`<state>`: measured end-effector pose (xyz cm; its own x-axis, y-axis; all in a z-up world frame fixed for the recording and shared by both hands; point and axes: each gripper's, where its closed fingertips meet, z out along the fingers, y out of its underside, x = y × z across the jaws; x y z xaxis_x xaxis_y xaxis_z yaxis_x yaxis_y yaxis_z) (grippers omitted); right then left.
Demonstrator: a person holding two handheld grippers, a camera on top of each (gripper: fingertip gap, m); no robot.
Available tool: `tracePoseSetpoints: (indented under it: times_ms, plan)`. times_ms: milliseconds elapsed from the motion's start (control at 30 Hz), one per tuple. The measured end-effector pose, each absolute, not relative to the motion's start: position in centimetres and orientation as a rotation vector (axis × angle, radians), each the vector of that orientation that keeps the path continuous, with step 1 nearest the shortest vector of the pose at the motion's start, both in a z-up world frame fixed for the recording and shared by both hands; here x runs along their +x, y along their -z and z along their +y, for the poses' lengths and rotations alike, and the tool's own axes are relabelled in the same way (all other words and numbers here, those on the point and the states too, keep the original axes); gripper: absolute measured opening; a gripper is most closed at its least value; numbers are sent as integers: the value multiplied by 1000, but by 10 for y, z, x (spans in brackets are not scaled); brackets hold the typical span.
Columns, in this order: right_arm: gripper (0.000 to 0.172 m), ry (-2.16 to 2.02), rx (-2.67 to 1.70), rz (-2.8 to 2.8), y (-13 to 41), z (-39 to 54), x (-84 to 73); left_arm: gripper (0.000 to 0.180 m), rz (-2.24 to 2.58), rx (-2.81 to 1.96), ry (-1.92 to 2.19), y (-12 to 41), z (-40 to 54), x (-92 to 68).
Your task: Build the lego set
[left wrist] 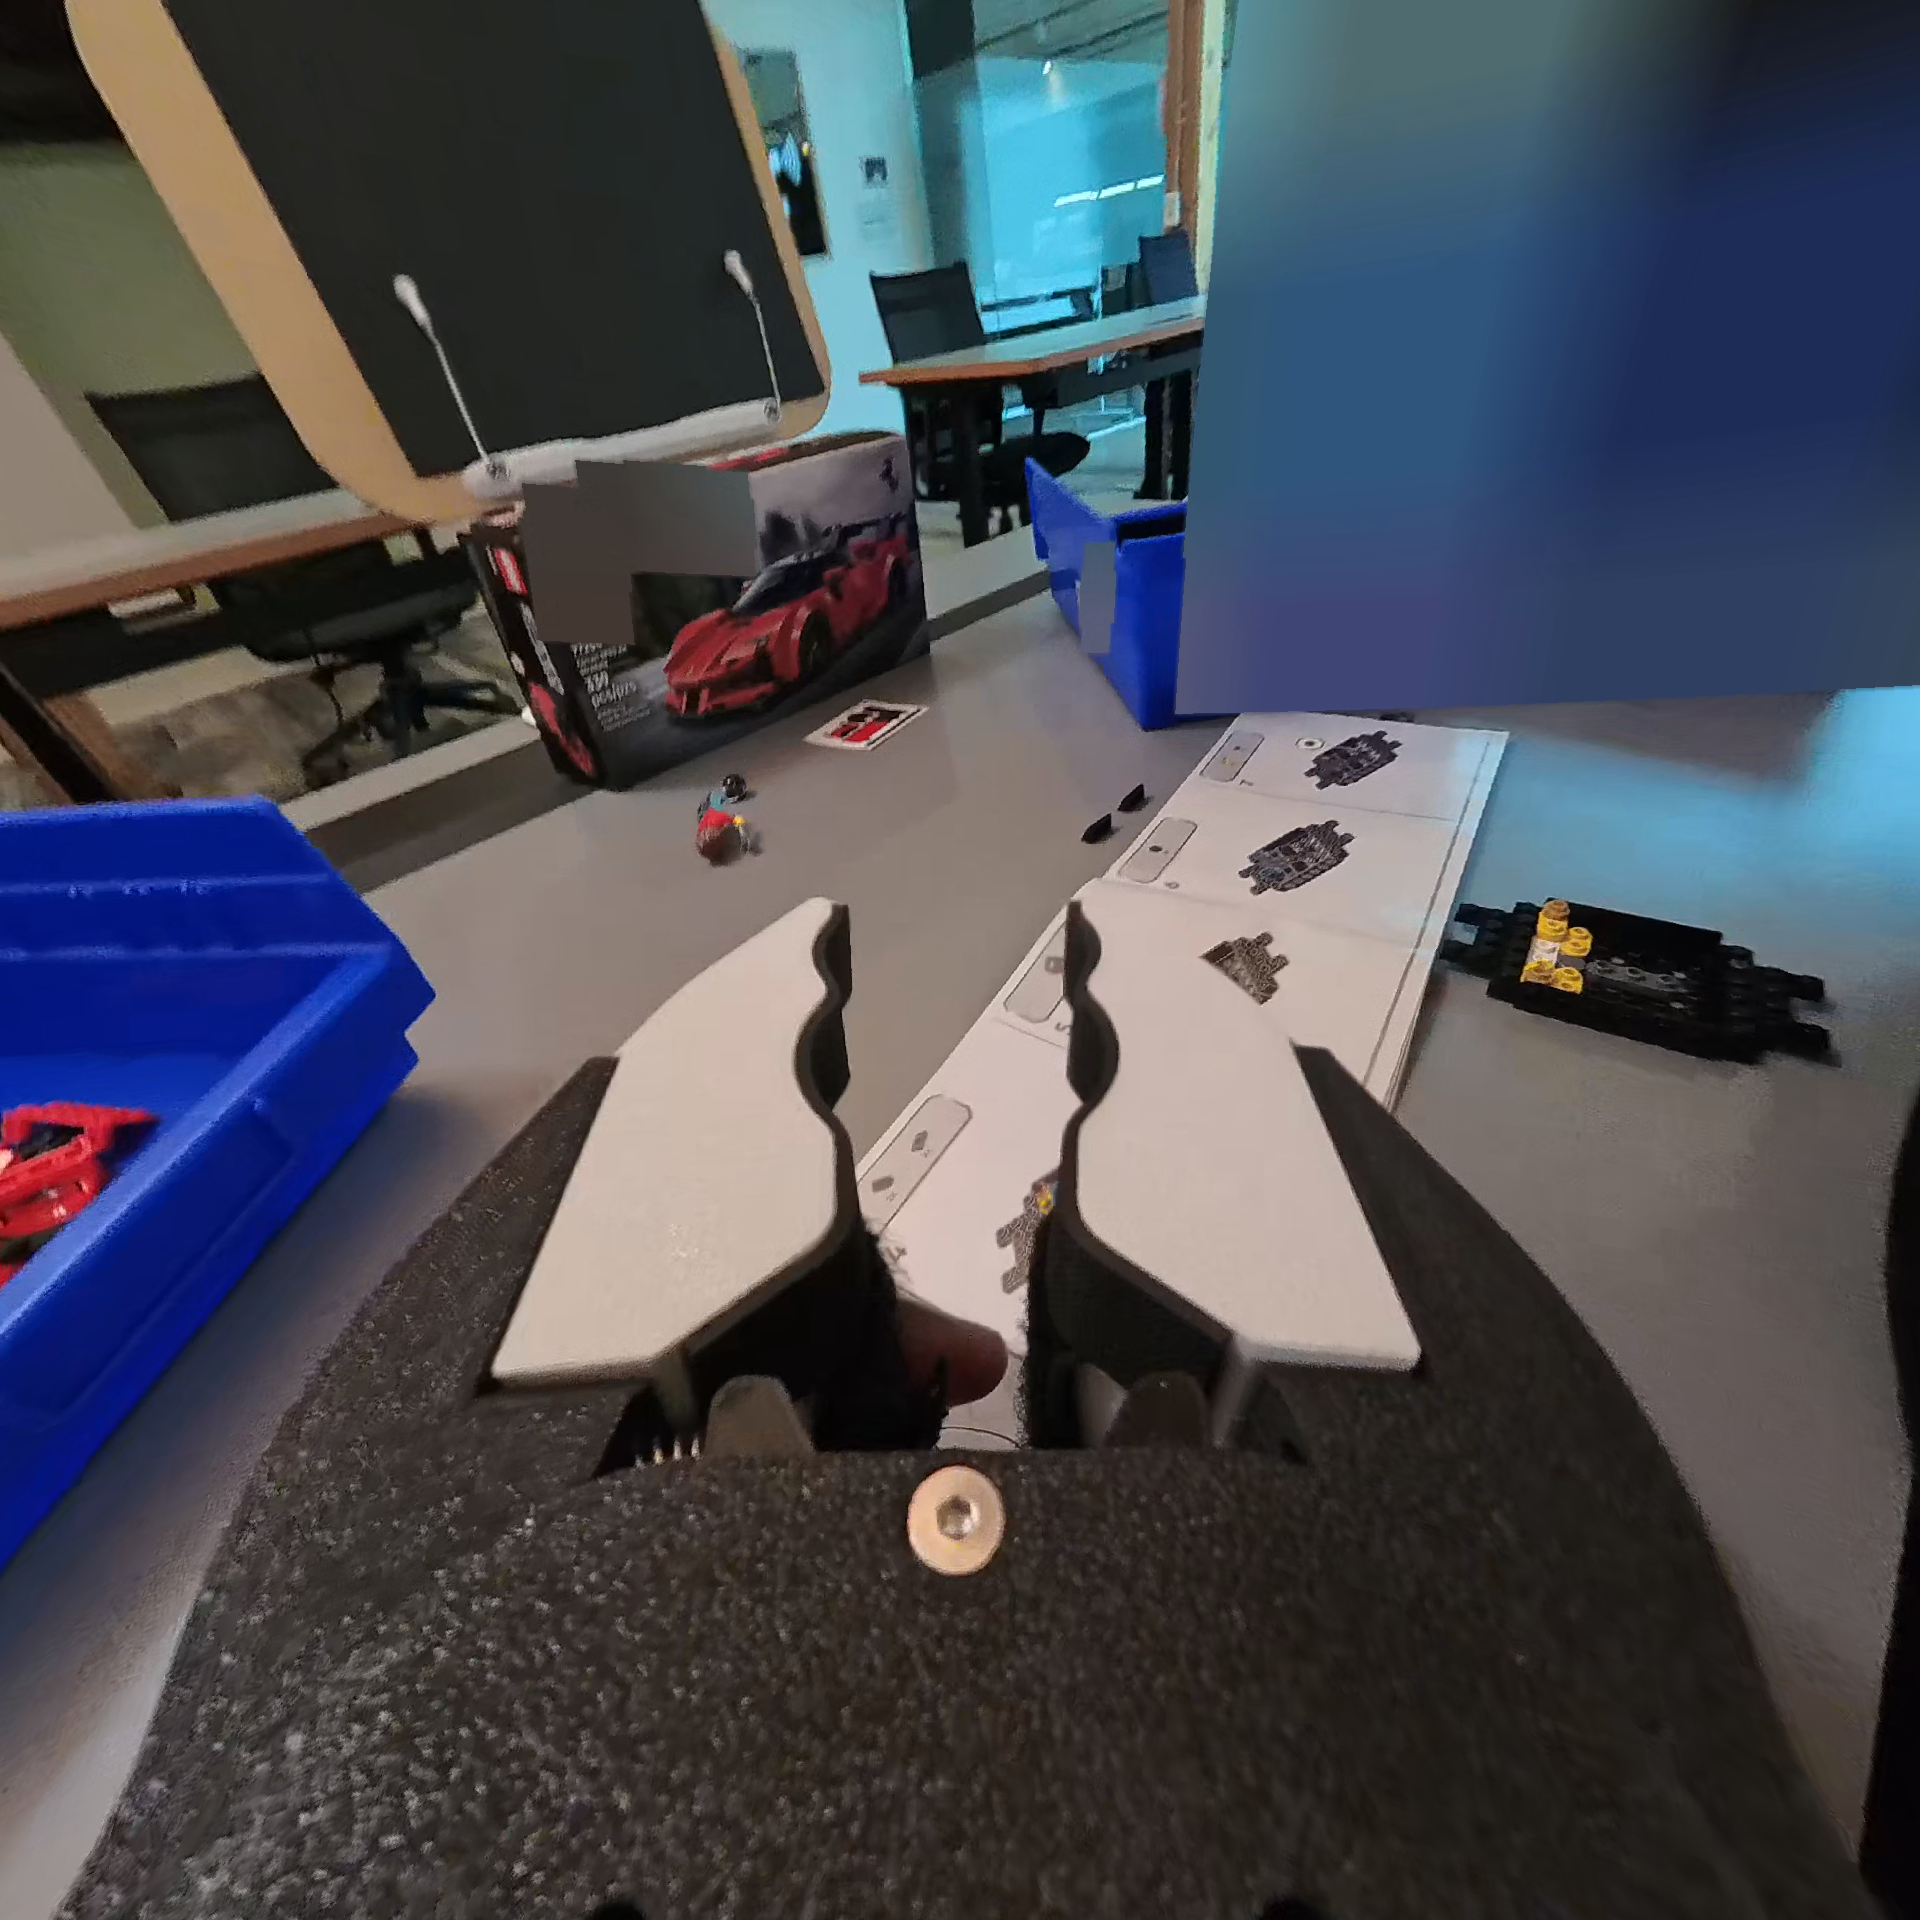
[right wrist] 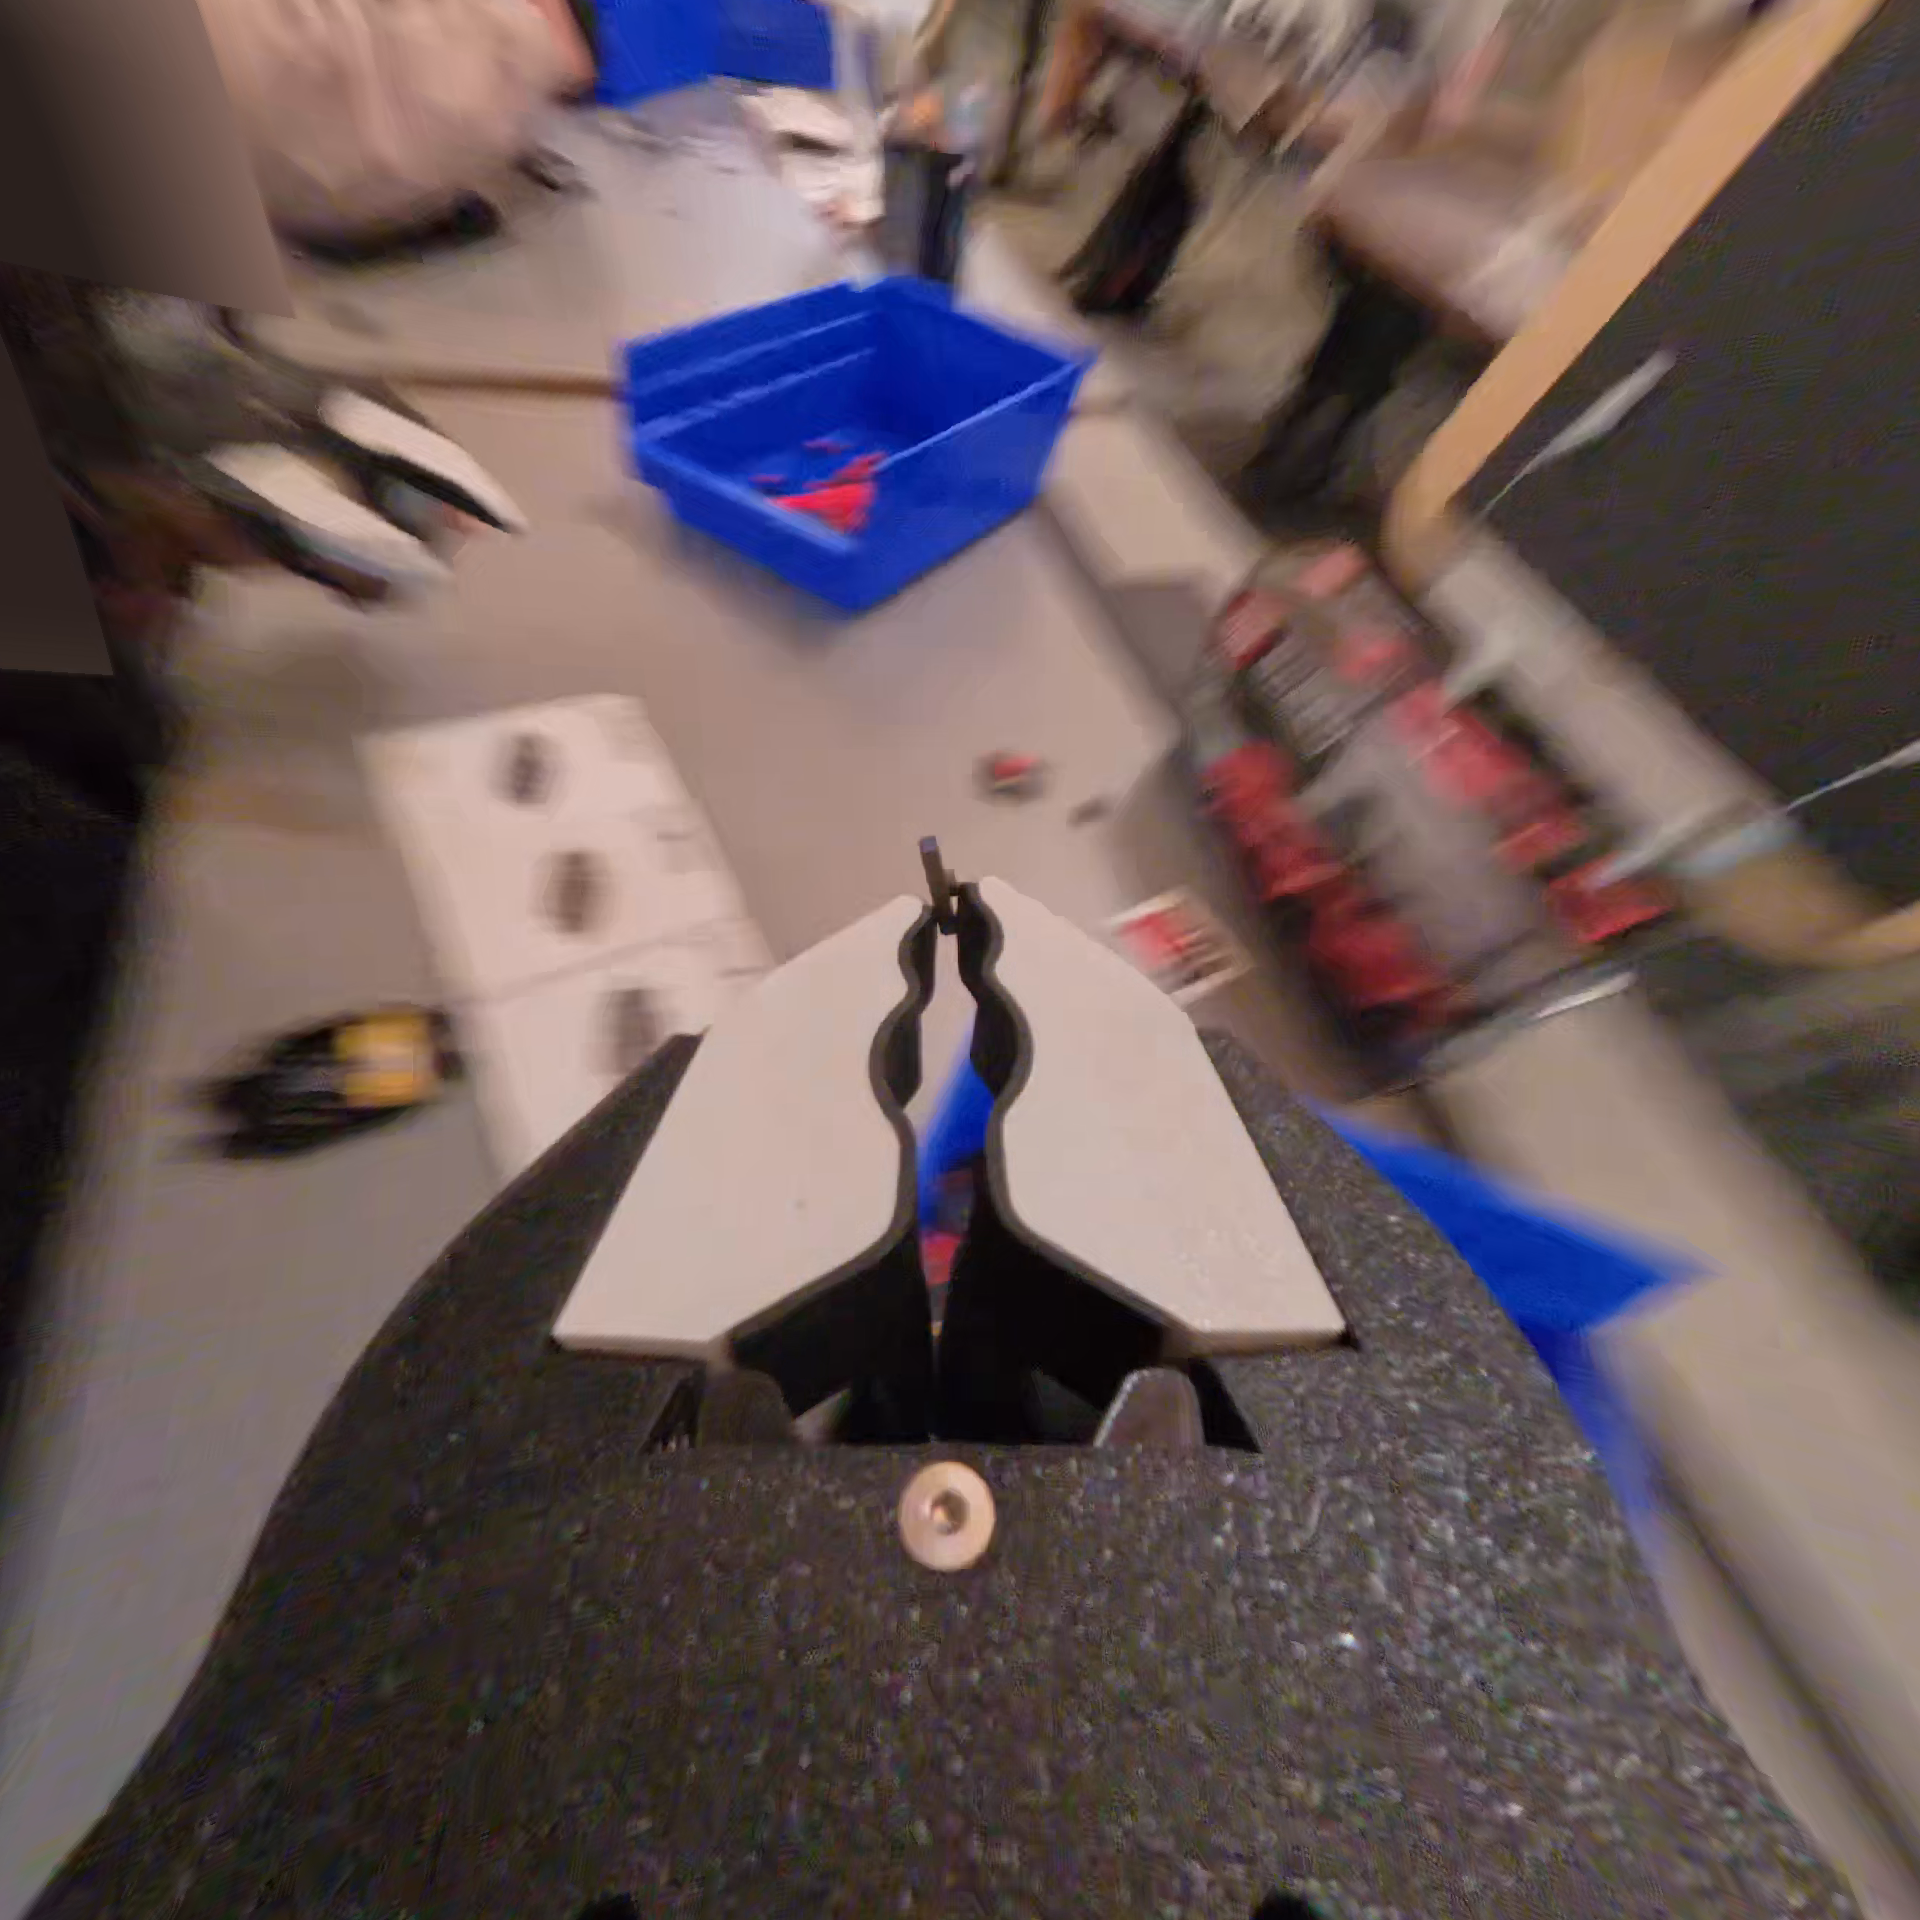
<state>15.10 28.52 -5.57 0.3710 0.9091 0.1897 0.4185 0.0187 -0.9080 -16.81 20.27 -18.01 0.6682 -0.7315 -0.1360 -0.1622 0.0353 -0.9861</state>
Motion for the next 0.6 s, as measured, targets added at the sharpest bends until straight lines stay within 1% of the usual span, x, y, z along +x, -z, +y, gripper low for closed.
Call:
tracePoseSetpoints:
  times_ms: [33, 133, 233, 333, 433, 500, 600]
  plan:
    - [4, -344, -1399, -1265, 44, 280, 146, 38, 782, -1476, 502, 179, 200, -168]
    - [4, 385, -887, -1358, 19, 258, 131, 37, 758, -1400, 483, 175, 196, -173]
    - [4, 636, -693, -1351, 10, 242, 113, 36, 721, -1347, 496, 173, 193, -182]
    - [4, 744, -654, -1362, 9, 240, 100, 36, 699, -1304, 515, 168, 189, -188]
    - [4, 716, -705, -1409, 21, 240, 82, 35, 658, -1263, 551, 162, 188, -191]
    - [3, 627, -807, -1517, 54, 239, 63, 35, 640, -1258, 588, 161, 188, -188]
    - [4, 475, -922, -1786, 134, 227, 30, 38, 723, -1271, 597, 166, 182, -175]
